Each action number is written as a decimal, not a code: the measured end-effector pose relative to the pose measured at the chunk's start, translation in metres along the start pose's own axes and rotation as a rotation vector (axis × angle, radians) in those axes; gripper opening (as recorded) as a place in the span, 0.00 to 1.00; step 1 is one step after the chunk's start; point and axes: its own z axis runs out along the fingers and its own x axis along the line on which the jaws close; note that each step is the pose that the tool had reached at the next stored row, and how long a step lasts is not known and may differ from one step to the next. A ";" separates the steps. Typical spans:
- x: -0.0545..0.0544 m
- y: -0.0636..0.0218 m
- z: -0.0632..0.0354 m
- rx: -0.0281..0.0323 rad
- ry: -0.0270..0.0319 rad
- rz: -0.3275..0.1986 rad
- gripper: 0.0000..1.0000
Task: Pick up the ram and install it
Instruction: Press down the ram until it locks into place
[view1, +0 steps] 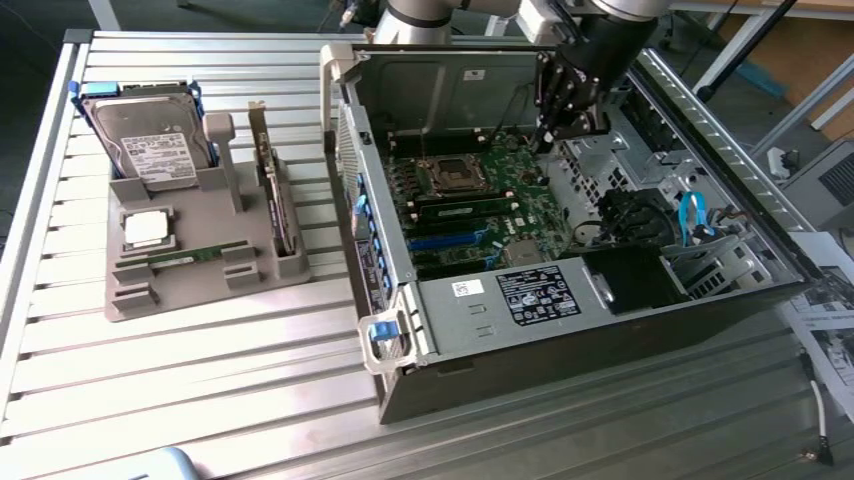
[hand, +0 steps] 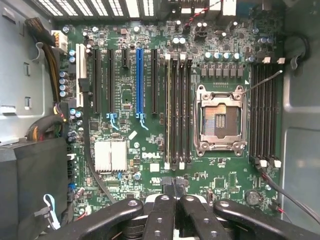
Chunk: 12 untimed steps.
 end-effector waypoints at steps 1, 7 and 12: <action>0.000 0.0000 0.0019 0.0000 0.0000 0.000 0.11; 0.000 0.0000 0.0136 0.0000 0.0000 0.000 0.11; 0.000 0.0000 0.0230 0.0000 0.0000 0.000 0.11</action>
